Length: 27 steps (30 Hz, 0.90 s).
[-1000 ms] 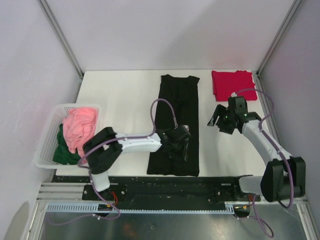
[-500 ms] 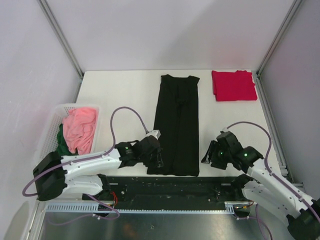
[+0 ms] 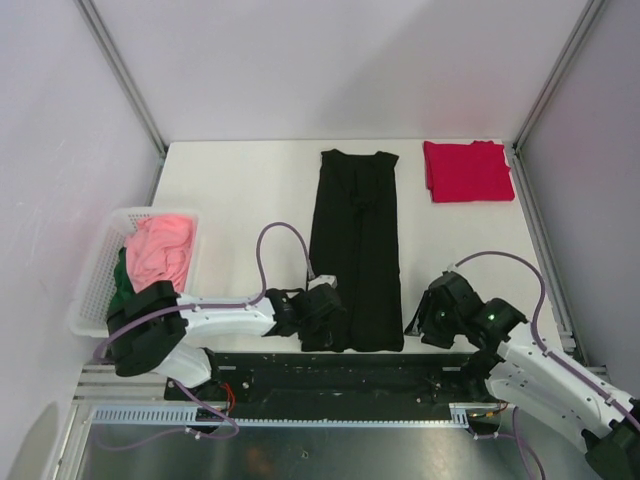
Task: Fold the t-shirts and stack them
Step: Rotate the tshirt 90 degrees, then grab the bottom of the folded rectangular tshirt with both arms
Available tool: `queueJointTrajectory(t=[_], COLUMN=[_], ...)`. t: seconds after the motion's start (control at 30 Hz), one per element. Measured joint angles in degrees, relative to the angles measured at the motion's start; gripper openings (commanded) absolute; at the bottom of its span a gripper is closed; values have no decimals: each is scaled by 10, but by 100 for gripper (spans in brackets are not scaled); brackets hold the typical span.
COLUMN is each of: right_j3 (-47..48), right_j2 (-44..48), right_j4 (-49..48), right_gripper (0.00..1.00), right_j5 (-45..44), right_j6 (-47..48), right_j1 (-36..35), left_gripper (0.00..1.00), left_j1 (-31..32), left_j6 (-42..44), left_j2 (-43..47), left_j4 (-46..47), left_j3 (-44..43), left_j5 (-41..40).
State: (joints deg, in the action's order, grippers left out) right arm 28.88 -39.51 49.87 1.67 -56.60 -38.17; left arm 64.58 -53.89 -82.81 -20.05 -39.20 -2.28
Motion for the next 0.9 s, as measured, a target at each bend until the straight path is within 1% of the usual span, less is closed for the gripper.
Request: queueJointTrajectory(t=[0.17,0.27,0.43,0.6,0.73,0.9], right_j3=[0,0,0,0,0,-12], right_j2=[-18,-24,-47,-67,-73,-64], right_j4=[-1,-5,-12,-16,-19,-23], right_gripper=[46,43,43,42,42,42], right_j5=[-14,-22,-41,-60,-74,-87], right_j6=[-13,-21,-38,-55,-69,-88], right_j1=[-31,-50,-77,-99,-109,-112], left_gripper=[15,17,17,18,18,13], left_j1=[12,14,16,16,16,16], left_j6=[-1,-1,0,9,19,26], left_j2=[-6,3,40,46,24,-40], left_j4=[18,17,11,6,25,77], left_j3=[-2,0,-2,-39,-78,-90], left_j5=[1,0,1,10,21,49])
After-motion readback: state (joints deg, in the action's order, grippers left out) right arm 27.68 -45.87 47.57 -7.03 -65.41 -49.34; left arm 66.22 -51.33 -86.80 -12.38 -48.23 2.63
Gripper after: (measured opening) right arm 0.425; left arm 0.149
